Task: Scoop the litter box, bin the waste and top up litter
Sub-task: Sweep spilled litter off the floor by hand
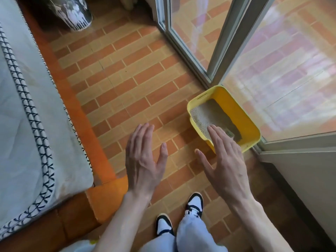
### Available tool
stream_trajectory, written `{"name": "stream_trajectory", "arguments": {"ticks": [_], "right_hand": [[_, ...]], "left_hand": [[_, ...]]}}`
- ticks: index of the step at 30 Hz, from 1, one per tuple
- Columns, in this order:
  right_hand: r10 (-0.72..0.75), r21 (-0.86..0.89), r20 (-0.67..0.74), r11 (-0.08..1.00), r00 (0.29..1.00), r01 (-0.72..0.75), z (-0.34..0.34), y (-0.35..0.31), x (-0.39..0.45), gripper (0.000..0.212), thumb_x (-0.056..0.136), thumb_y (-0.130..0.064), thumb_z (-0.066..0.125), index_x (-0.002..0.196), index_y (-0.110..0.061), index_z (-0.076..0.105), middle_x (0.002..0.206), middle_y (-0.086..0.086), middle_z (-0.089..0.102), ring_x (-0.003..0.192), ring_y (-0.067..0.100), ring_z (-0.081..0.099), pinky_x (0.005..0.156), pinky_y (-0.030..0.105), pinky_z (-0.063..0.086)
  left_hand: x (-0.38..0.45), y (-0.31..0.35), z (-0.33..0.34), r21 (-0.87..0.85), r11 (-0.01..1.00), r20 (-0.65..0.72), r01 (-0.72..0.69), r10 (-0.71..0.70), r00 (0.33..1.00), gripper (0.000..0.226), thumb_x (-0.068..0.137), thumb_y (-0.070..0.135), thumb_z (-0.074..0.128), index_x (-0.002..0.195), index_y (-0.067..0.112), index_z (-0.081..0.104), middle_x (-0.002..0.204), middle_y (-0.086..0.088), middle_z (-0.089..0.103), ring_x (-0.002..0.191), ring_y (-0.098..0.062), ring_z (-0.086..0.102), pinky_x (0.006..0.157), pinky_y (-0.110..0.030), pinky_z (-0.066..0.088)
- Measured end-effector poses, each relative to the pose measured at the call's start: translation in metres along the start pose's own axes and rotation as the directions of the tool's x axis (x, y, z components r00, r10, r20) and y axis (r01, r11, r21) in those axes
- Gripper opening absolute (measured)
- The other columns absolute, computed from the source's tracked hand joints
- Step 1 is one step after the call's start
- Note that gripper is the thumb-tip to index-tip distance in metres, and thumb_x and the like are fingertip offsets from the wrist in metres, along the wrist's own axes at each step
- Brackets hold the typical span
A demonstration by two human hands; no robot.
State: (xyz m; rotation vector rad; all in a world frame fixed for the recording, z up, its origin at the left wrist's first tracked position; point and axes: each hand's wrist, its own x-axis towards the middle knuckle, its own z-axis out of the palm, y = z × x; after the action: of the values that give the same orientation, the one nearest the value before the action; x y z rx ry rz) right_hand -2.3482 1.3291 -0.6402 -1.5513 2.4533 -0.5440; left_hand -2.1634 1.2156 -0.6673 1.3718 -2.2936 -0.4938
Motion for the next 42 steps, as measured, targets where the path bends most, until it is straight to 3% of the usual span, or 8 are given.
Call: {"name": "stream_trajectory", "arguments": {"ticks": [10,18,28,33,36,39,40,42], "right_hand": [[-0.098,-0.037,0.062,0.994,0.993,0.101,0.259,0.131,-0.004,0.068,0.099,-0.049,0.054,0.154,-0.013,0.039,0.158,0.006,0.042,0.146,0.021,0.039,0.117,0.038,0.037],[-0.095,-0.036,0.076,0.995,0.993,0.098,0.413,0.205,-0.007,0.067,0.101,-0.049,0.05,0.155,-0.013,0.038,0.159,0.006,0.041,0.148,0.019,0.037,0.118,0.039,0.038],[-0.126,-0.009,0.037,0.992,0.991,0.127,0.517,0.241,0.005,0.065,0.097,-0.043,0.062,0.151,-0.012,0.044,0.155,0.004,0.046,0.142,0.021,0.045,0.115,0.041,0.04],[-0.139,-0.025,-0.015,0.99,0.99,0.138,0.543,0.243,0.02,0.064,0.096,-0.042,0.064,0.149,-0.01,0.047,0.152,0.005,0.049,0.142,0.021,0.045,0.113,0.04,0.042],[-0.148,-0.042,-0.041,0.988,0.988,0.146,0.55,0.242,0.029,0.062,0.097,-0.043,0.063,0.147,-0.009,0.05,0.15,0.006,0.052,0.14,0.021,0.048,0.113,0.039,0.042],[-0.155,-0.115,-0.061,0.982,0.986,0.147,0.558,0.243,0.04,0.057,0.098,-0.044,0.061,0.142,-0.01,0.054,0.139,0.006,0.059,0.128,0.023,0.056,0.104,0.036,0.045],[-0.162,-0.155,-0.073,0.977,0.984,0.149,0.56,0.243,0.046,0.054,0.098,-0.045,0.061,0.139,-0.01,0.057,0.132,0.006,0.061,0.12,0.024,0.058,0.098,0.036,0.047],[-0.17,-0.236,-0.08,0.96,0.982,0.147,0.561,0.242,0.06,0.047,0.101,-0.05,0.055,0.129,-0.012,0.061,0.116,0.004,0.062,0.101,0.025,0.06,0.083,0.037,0.048]], "left_hand": [[-0.051,-0.152,0.254,0.007,0.993,0.05,-0.115,0.115,0.992,0.054,0.106,0.039,0.046,0.147,0.005,0.055,0.154,-0.01,0.054,0.148,-0.026,0.043,0.118,-0.05,0.038],[-0.084,-0.24,0.396,-0.02,0.995,0.073,-0.096,0.097,0.993,0.057,0.105,0.043,0.045,0.149,0.009,0.052,0.156,-0.007,0.051,0.15,-0.022,0.041,0.123,-0.043,0.034],[-0.078,-0.277,0.491,-0.101,0.988,-0.003,-0.116,0.116,0.993,0.051,0.104,0.037,0.051,0.145,0.007,0.057,0.153,-0.006,0.055,0.149,-0.02,0.043,0.119,-0.045,0.039],[-0.075,-0.291,0.509,-0.242,0.969,-0.055,-0.038,0.026,0.998,0.05,0.105,0.037,0.05,0.146,0.009,0.056,0.153,-0.002,0.054,0.148,-0.018,0.043,0.116,-0.048,0.042],[-0.073,-0.291,0.514,-0.388,0.922,-0.105,-0.019,-0.023,0.994,0.047,0.105,0.035,0.049,0.144,0.009,0.057,0.149,0.0,0.057,0.144,-0.016,0.049,0.115,-0.045,0.045],[-0.07,-0.287,0.517,-0.52,0.853,-0.096,0.044,-0.11,0.989,0.045,0.106,0.035,0.046,0.143,0.012,0.058,0.147,0.005,0.059,0.141,-0.01,0.051,0.114,-0.034,0.044],[-0.067,-0.284,0.517,-0.63,0.769,-0.071,0.111,-0.199,0.977,0.046,0.106,0.037,0.045,0.143,0.014,0.058,0.146,0.007,0.061,0.139,-0.01,0.053,0.113,-0.032,0.045],[-0.058,-0.277,0.515,-0.838,0.496,0.016,0.228,-0.396,0.918,0.047,0.104,0.043,0.043,0.139,0.017,0.059,0.141,0.005,0.065,0.133,-0.012,0.059,0.11,-0.032,0.049]]}}
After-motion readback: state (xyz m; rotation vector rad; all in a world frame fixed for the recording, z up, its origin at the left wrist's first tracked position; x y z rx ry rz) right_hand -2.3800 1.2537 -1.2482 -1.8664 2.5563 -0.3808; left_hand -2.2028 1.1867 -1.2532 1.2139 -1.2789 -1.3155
